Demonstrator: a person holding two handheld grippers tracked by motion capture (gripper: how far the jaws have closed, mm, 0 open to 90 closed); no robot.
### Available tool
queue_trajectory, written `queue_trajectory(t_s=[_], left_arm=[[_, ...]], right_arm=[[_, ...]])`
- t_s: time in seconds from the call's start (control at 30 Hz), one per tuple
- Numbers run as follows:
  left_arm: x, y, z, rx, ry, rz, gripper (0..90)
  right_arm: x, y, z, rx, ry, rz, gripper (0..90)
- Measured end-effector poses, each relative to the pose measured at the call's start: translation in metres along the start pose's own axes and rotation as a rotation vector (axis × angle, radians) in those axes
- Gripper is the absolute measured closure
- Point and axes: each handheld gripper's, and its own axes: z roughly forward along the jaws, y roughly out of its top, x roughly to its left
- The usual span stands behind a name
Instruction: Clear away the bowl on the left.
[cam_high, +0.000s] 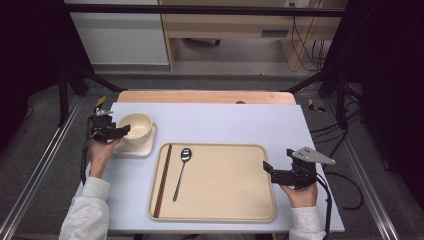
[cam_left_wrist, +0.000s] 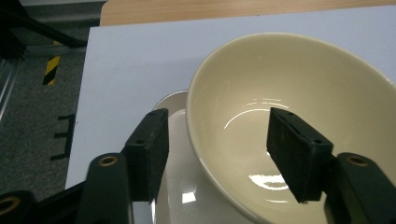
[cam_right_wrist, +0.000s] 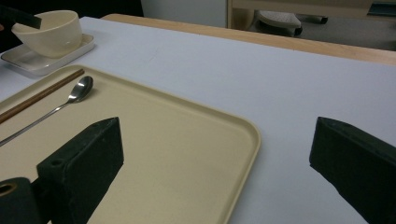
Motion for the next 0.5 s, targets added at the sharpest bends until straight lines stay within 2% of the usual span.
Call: queue_trajectory(t_s=[0.27,0.43,0.5], left_arm=[[0.0050,-0.0024,0.0063,0.049,0.014,-0.052,58.3],[0.0053,-0.0031,0.0097,0.062,-0.004,-0.062,66.8],[0.0025,-0.0022,0.0102,0.069,0.009,-0.048,70.9]], right_arm=[[0.0003,0.0000,0.0008,0.003,0.000,0.000,3.3],[-0.0002,-0.0001,0.0009,0.009,-0.001,-0.002,3.3],[0.0000,-0.0002,0.0011,0.011,0.000,0.000,3.4]])
